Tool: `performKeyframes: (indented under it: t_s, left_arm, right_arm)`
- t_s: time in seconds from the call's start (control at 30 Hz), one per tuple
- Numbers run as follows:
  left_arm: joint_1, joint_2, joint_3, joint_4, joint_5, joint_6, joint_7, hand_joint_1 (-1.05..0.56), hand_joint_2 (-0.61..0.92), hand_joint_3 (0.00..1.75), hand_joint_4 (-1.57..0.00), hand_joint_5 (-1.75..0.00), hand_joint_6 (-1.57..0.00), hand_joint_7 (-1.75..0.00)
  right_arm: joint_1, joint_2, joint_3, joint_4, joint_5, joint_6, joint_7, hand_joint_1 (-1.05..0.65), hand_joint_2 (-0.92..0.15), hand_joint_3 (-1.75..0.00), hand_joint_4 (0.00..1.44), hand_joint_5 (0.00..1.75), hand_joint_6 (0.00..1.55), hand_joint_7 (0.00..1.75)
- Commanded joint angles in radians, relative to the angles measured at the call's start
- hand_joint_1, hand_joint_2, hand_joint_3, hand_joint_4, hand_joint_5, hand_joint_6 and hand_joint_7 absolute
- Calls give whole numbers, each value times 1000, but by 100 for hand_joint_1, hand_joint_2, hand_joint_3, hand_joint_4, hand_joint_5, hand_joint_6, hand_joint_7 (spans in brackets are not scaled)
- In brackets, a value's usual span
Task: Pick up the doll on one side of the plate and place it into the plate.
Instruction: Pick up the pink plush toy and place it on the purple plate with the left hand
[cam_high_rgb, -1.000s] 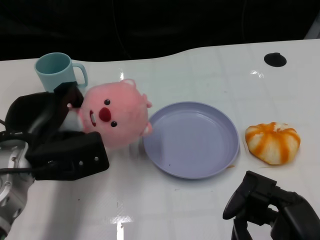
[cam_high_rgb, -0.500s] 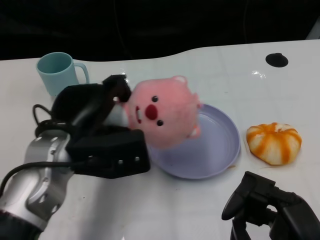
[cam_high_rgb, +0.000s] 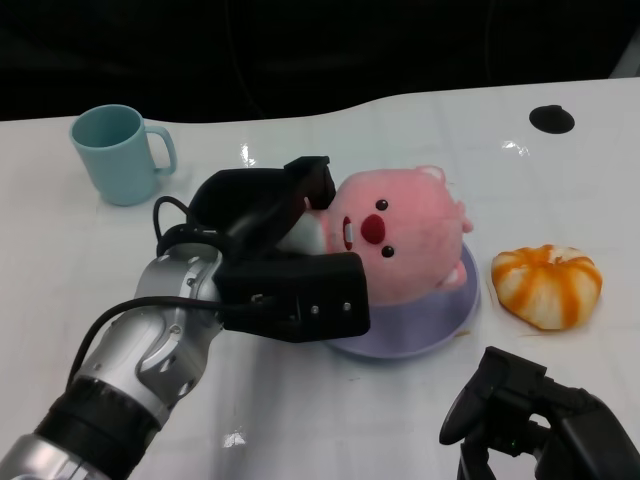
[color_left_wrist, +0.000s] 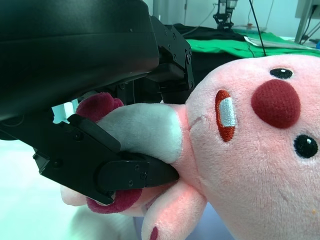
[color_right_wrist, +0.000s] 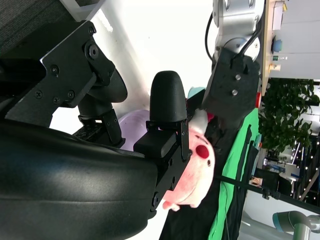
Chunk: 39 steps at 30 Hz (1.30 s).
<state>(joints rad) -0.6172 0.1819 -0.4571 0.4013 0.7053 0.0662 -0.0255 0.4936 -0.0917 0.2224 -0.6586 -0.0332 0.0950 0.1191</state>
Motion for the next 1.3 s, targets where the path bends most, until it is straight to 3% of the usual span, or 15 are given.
performKeyframes:
  t_s: [0.03, 0.17, 0.23, 0.27, 0.3, 0.37, 0.4, 0.47, 0.5, 0.57, 0.6, 0.7, 0.83, 1.0, 1.3]
  left_arm:
    - [-36, -20, -7, 45, 5, -4, 20, -22, 50, 103, -93, -175, -76, -174]
    - [-53, -39, -10, 79, 3, 3, 12, -20, 48, 97, -88, -175, -70, -172]
    - [-60, -42, -5, 95, -15, -8, -4, -20, 49, 89, -85, -175, -76, -133]
    - [-63, -42, -3, 98, -25, -12, -16, -20, 51, 86, -82, -175, -81, -107]
    - [-65, -42, -2, 100, -31, -14, -25, -21, 57, 76, -78, -174, -90, -69]
    - [-67, -39, -5, 94, -36, -6, -47, -21, 61, 69, -76, -174, -98, -42]
    - [-68, -36, -6, 90, -41, -3, -64, -26, 73, 49, -68, -167, -90, -22]
    - [-69, -27, -8, 88, -50, -16, -88, -30, 87, 23, -59, -135, -80, -7]
    - [-69, -23, -9, 89, -52, -25, -94, -33, 90, 17, -58, -108, -74, -3]
    - [-70, -12, -17, 85, -45, -38, -109, -35, 92, 15, -57, -90, -69, -1]
    - [-71, -4, -24, 81, -39, -44, -121, -45, 92, 19, -44, -67, -54, -1]
    - [-70, 17, -35, 55, -36, -45, -172, -60, 92, 26, -25, -39, -34, 0]
    - [-71, 41, -50, 21, -16, -31, -227, -82, 92, 38, -3, -24, -16, 0]
    - [-65, 80, -61, -26, 7, -43, -282, -102, 92, 54, 0, -2, -4, 0]
    - [-3, 147, -4, -195, -43, -51, -344, -105, 92, 59, -1, -1, -3, -1]
  right_arm:
    - [0, -8, -7, -7, 3, 4, -1, 8, -39, -139, 71, 175, 63, 154]
    - [1, -8, -6, 0, 4, -8, 1, 8, -39, -140, 71, 175, 63, 154]
    - [0, -8, -6, 6, 6, -16, 2, 9, -39, -140, 71, 175, 63, 154]
    - [0, -7, -5, 5, 6, -14, 2, 8, -38, -140, 71, 175, 63, 154]
    - [1, -7, -5, 4, 6, -12, 1, 8, -38, -140, 72, 175, 63, 154]
    - [2, -6, -4, 2, 6, -9, 1, 8, -38, -140, 72, 175, 63, 154]
    - [2, -6, -3, 0, 6, -8, 0, 8, -39, -140, 71, 175, 63, 154]
    - [2, -5, -2, -1, 5, -8, 0, 9, -39, -140, 71, 175, 63, 154]
    - [2, -5, -2, 0, 5, -8, 0, 9, -39, -141, 71, 175, 63, 154]
    - [2, -5, -2, 0, 5, -7, -1, 9, -39, -141, 71, 175, 63, 154]
    - [2, -5, -2, -1, 6, -7, -1, 8, -38, -141, 71, 175, 63, 154]
    - [2, -6, -2, -3, 5, -4, -1, 8, -38, -141, 71, 175, 63, 154]
    - [2, -6, -5, -2, 10, -3, 1, 8, -38, -142, 71, 175, 62, 154]
    - [1, -7, -6, -3, 7, 0, 0, 8, -38, -140, 71, 175, 62, 154]
    - [-2, -9, -10, 1, 7, -4, 1, 8, -39, -138, 71, 175, 62, 153]
